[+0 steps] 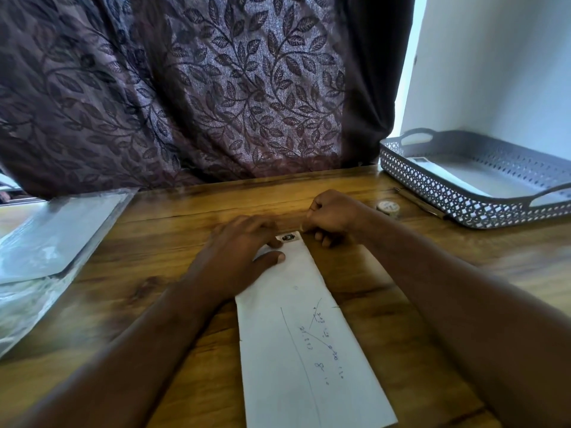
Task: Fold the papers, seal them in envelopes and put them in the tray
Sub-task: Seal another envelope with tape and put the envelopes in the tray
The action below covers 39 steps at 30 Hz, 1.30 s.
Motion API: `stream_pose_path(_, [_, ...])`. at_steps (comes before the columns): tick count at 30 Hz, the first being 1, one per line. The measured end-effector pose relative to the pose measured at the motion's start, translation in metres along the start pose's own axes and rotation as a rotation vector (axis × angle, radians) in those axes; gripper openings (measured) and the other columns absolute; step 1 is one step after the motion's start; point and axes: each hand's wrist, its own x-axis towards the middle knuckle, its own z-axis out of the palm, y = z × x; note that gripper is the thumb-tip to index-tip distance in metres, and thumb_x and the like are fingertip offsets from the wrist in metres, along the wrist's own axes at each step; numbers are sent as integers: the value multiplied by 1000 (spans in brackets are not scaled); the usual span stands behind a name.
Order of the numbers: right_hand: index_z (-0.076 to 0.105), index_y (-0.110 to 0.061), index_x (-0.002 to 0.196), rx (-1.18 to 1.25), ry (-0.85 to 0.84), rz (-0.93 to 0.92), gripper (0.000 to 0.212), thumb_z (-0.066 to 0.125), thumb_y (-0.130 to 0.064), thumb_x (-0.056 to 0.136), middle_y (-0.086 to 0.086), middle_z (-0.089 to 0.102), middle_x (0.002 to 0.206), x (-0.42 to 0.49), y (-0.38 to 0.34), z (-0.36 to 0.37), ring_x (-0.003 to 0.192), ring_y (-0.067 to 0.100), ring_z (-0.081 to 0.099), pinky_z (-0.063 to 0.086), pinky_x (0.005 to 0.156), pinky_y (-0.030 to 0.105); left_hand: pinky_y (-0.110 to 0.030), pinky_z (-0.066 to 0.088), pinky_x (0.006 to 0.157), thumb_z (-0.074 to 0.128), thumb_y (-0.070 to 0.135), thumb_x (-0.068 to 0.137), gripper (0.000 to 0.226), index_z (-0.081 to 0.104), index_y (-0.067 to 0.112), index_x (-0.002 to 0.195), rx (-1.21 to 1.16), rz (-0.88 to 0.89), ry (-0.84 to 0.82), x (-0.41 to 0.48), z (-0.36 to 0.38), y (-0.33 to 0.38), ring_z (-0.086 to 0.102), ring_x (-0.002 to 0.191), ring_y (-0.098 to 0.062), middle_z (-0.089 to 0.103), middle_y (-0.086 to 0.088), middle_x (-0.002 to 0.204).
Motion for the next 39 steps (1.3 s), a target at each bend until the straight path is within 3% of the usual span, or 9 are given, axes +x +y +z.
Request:
stream_pose_path(4, [62,-13,95,-82,26,-51,43,83,-46,77,4,71,71,-2,-2,6,54,14,65,54,51,26,-49,37,108,54,58,93,33,60,37,118,-38,-2,3,0,1,-3,42,133,-14,52,13,142])
stream_pose_path(13, [67,-5,96,-109,60,-65,9,64,-14,96,10,68,72,-6,1,7,49,16,60,50,47,25,-44,27,98,36,78,86,61,51,41,132,43,-184,-48,-1,6,-5,40,122,-15,49,10,125])
stream_pose_path(18, [68,-7,97,19,-31,-181,23,61,-29,100,11,64,80,-16,5,4,62,19,58,48,54,28,-38,27,91,58,74,77,49,52,38,110,-116,-274,30,-2,3,-3,42,111,-10,46,16,110])
stream_pose_path(22, [72,-15,105,-78,-67,-270,26,68,-38,93,8,69,93,-21,2,6,70,14,57,47,62,29,-43,39,98,74,61,75,72,47,31,134,-192,-273,67,-1,-2,-1,45,115,-14,49,10,119])
stream_pose_path(24, [71,-18,111,-171,-55,-305,30,73,-38,89,0,69,106,-20,-1,10,89,13,62,53,78,34,-41,43,96,80,56,73,83,44,28,142,-240,-260,90,-1,-4,0,47,114,-14,48,7,122])
stream_pose_path(27, [69,-18,111,-232,-58,-304,30,77,-33,86,-5,66,102,-19,-5,14,98,16,61,52,88,36,-37,44,94,85,48,71,90,40,28,147,-277,-239,113,-2,-6,0,47,112,-12,47,7,121])
stream_pose_path(31, [69,-18,87,-139,8,-331,12,79,-24,84,-7,62,82,-16,1,14,77,9,56,45,69,29,-38,47,91,80,23,83,61,53,24,137,-299,-169,214,-2,-6,1,52,103,-12,55,9,111])
stream_pose_path(36, [72,-5,89,76,-4,-372,12,79,-15,85,-6,65,72,-16,3,12,54,-6,56,41,48,11,-4,39,67,69,17,93,26,67,31,114,-492,-264,261,0,-6,-4,60,87,8,66,19,89])
stream_pose_path(39, [72,-10,87,140,0,-346,10,78,-16,86,4,69,76,-16,3,12,63,8,58,44,51,19,-18,47,68,71,20,92,18,70,36,101,-590,-315,253,2,-5,-9,64,78,3,69,14,79])
